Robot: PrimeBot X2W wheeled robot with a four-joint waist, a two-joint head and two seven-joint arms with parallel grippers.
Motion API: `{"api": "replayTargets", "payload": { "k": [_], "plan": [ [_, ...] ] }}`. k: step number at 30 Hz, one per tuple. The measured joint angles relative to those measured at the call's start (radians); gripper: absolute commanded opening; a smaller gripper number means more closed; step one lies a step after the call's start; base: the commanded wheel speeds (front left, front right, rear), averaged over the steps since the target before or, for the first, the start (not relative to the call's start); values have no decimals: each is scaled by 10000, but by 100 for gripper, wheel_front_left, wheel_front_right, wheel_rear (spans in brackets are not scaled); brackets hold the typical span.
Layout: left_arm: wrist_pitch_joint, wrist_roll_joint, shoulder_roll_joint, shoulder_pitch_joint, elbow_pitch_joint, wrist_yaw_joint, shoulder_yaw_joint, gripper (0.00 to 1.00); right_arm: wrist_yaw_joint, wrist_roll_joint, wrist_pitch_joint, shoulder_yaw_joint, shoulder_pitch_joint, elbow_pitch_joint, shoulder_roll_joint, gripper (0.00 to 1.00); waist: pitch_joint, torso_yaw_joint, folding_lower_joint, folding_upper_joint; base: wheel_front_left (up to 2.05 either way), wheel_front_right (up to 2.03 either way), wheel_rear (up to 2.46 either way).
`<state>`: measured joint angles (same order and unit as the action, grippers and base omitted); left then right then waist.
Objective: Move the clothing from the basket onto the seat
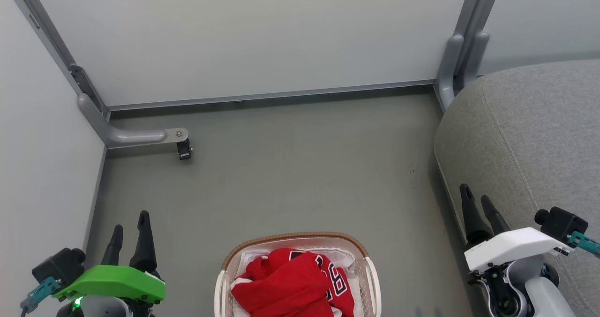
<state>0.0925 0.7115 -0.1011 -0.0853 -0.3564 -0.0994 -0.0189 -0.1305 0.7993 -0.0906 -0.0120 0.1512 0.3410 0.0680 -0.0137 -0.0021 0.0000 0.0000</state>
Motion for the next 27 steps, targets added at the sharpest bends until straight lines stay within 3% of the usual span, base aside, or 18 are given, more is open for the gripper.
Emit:
{"api": "replayTargets", "payload": {
  "k": [10,27],
  "plan": [
    [330,-1542,-251,-34,-201,382,491,100,0,-1868,-337,-173,38,230,15,100,-11,8,1,0,0,0,0],
    [736,-3047,-483,-33,-364,838,1047,100,0,-3986,-746,-240,41,483,-2,100,-1,12,1,0,0,0,0]
  ]
}}
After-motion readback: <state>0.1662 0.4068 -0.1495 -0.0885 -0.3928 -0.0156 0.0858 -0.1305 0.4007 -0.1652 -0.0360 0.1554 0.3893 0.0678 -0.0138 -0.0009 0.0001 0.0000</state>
